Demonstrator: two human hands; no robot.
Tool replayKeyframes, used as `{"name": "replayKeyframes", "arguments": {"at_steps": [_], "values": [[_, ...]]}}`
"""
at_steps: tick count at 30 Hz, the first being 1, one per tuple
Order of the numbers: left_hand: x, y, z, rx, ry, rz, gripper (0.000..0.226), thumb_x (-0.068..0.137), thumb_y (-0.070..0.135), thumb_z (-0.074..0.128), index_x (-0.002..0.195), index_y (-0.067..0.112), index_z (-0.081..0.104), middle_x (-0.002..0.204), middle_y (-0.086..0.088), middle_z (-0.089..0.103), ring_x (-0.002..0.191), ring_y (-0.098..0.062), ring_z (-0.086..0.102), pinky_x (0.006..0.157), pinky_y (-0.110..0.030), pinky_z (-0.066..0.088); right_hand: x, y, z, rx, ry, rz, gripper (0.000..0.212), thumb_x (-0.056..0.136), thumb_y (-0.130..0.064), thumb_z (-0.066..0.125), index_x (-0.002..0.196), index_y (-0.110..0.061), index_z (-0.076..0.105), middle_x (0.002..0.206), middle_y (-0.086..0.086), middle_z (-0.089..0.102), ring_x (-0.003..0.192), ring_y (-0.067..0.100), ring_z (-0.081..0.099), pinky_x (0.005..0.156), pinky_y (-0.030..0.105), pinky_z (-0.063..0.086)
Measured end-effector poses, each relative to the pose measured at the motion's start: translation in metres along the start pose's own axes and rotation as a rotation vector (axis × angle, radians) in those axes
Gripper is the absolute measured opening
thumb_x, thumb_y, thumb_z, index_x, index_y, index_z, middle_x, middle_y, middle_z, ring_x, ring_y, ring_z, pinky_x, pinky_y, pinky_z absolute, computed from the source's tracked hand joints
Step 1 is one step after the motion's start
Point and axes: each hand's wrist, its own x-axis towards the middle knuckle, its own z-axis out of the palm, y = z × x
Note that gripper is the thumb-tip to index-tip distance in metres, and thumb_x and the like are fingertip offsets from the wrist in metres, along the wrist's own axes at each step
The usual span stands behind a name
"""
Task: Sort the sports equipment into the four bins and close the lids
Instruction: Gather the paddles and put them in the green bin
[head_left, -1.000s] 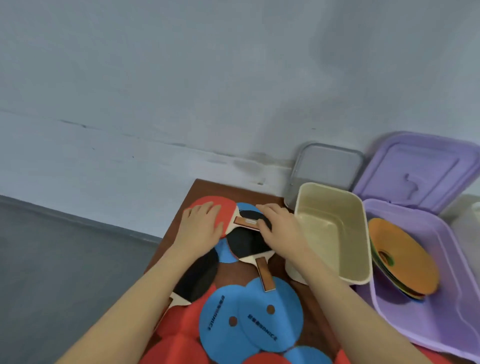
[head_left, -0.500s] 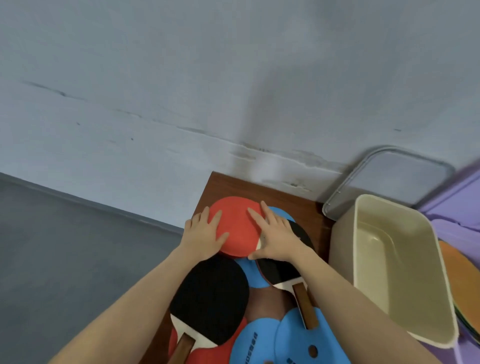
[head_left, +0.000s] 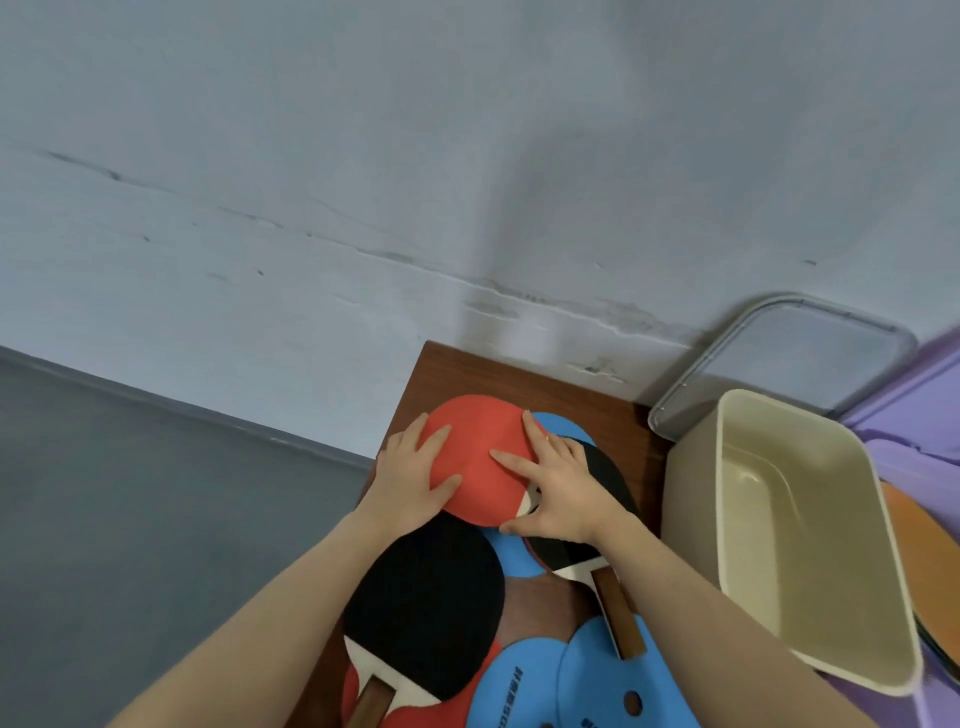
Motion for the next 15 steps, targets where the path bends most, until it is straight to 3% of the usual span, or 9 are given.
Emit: {"name": "replayKeyframes", "arguments": {"at_steps": [3,10,15], "values": [[-0.012,0.011,-0.002,-0.066,-0.001,0.036,0.067,0.086,0.042,0.057,0.144,0.023,0.031,0.153,-0.006,0.019,0.135,-0.030,0.022,0.110,-0.042,0.021,-0.025,-0.004,0.000,-0.076,0.068,0.012,0.089,0.070,-0.067,0.061,0.145,-0.038,0.024,0.156,0.016,-0.010,0.142,0.035,0.004,0.113,0.046,0.003],[-0.041,0.054,-0.013,-0.223,-0.013,0.078,0.060,0.090,0.033,0.056,0.144,0.023,0.031,0.154,0.000,0.016,0.138,-0.023,0.010,0.114,-0.042,0.018,-0.088,-0.022,0.006,-0.180,0.233,0.129,0.086,0.068,-0.079,0.047,0.140,-0.031,0.039,0.149,0.025,0.026,0.119,0.042,0.048,0.098,0.052,0.035],[-0.063,0.074,-0.016,-0.223,-0.020,0.130,0.057,0.090,0.033,0.056,0.142,0.024,0.034,0.153,0.000,0.019,0.138,-0.021,0.010,0.114,-0.040,0.015,-0.127,-0.039,0.015,-0.164,0.295,0.212,0.086,0.068,-0.080,0.044,0.136,-0.028,0.044,0.143,0.025,0.038,0.110,0.041,0.055,0.093,0.051,0.041]]}}
